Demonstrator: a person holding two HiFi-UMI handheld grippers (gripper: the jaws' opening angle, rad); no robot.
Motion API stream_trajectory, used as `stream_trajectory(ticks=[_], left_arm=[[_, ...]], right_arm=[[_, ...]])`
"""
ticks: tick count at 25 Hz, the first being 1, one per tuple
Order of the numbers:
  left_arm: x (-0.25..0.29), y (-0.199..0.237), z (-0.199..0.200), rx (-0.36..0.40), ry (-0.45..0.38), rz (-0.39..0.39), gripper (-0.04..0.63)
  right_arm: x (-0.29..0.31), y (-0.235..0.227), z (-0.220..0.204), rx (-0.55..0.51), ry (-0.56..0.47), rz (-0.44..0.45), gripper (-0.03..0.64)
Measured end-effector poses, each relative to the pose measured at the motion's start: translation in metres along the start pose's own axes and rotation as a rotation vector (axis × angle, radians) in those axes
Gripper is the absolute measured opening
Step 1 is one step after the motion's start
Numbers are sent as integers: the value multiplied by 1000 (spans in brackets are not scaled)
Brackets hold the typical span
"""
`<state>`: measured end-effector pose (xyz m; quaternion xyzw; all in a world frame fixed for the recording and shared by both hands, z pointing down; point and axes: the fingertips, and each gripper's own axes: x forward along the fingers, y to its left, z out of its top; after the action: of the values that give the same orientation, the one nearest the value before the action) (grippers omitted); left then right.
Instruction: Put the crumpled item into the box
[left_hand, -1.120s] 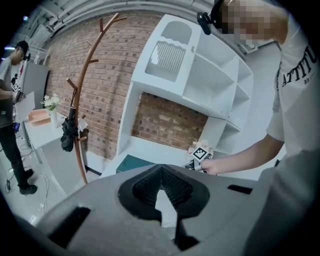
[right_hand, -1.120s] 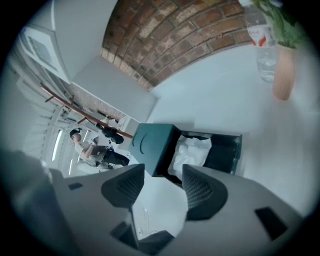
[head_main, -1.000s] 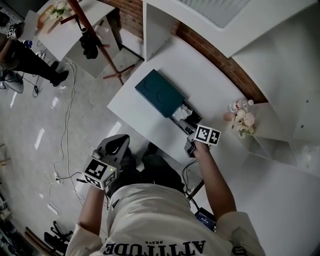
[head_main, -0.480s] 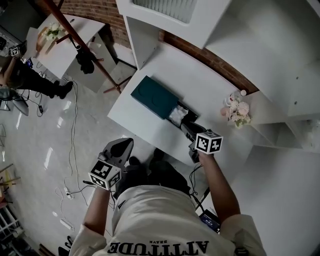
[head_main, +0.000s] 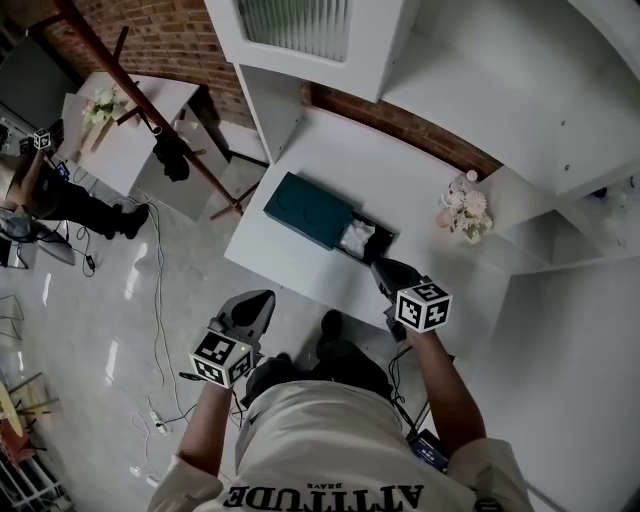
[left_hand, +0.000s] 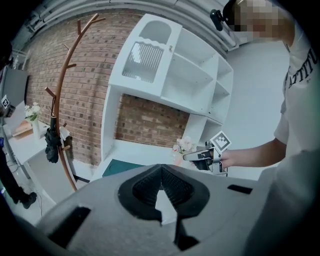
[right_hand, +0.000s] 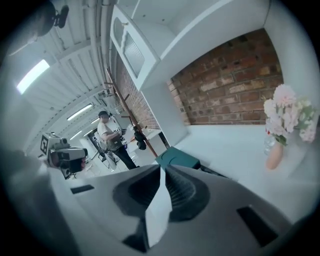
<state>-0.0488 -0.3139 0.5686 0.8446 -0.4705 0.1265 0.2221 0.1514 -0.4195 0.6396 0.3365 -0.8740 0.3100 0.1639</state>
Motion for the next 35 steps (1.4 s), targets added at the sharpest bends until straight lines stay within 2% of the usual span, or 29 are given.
stream_trajectory(ticks=[9,16,26,35], left_arm=[[-40,8,-7,24,-20,-93,26],[-75,16,-15,33,-52,-131,26],[-138,8,-30,66,-88,-188,26],[-160,-18,-29,59,-117,-260,26]], right_arm=[[-41,43,-6,4,-86,-104,38],[-66,83,-18,-48,-118,-184,38],[-111,151,-62,-40,-168,-291,38],[-182,195,-83,-30,-242,-405,38]])
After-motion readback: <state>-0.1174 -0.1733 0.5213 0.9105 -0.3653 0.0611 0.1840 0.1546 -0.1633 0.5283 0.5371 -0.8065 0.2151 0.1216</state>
